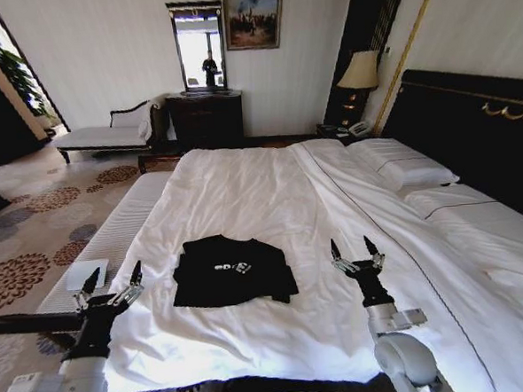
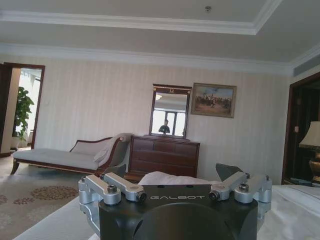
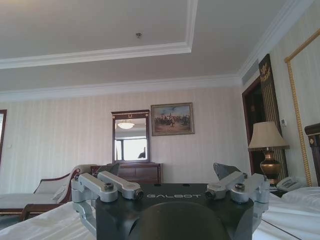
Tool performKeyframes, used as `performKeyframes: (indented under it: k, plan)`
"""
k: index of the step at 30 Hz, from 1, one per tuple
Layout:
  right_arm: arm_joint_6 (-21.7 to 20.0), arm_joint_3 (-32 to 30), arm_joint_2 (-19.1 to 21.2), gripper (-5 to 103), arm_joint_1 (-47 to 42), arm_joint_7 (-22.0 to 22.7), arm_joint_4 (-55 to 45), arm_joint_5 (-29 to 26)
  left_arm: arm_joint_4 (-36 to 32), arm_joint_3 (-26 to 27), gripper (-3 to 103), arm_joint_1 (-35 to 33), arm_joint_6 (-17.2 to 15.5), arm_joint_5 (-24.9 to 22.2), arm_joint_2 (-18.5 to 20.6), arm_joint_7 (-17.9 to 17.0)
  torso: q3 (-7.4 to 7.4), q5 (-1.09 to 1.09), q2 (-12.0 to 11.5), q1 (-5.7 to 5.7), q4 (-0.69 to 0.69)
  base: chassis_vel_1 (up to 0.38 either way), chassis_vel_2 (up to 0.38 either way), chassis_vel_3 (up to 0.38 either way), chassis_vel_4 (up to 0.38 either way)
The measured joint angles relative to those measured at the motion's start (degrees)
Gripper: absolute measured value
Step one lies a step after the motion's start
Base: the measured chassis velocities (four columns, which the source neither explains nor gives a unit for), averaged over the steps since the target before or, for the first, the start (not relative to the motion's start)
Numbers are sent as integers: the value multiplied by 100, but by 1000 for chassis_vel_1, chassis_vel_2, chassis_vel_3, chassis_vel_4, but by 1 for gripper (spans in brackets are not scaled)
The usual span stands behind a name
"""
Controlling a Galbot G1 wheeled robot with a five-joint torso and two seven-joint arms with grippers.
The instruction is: Fold the clothes on the bed.
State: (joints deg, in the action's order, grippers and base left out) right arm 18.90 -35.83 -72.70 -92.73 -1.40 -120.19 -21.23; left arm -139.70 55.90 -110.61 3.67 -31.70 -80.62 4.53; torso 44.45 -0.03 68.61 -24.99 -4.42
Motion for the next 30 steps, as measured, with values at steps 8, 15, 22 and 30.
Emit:
performKeyframes:
  k: [8, 15, 22, 30]
  plan:
    - [80, 35, -42, 100, 48, 2, 23, -30, 92, 23, 100, 35, 16, 13, -43, -22, 0, 5, 0, 0, -1, 12, 11, -12, -14]
    - [98, 54, -116, 100, 57, -75, 50, 55, 202, 35, 100, 48, 54, 54, -72, -36, 0, 0, 0, 0, 0, 0, 0, 0, 0]
    - [136, 36, -157, 100, 55, -121, 93, 146, 477, 150, 100, 138, 115, 60, -39, -41, 1, 4, 0, 0, -1, 0, 0, 0, 0]
    - [158, 35, -170, 100, 59, -114, 125, 151, 664, 168, 100, 212, 135, 57, 7, -48, 0, 4, 0, 1, 0, 28, 37, -34, -39]
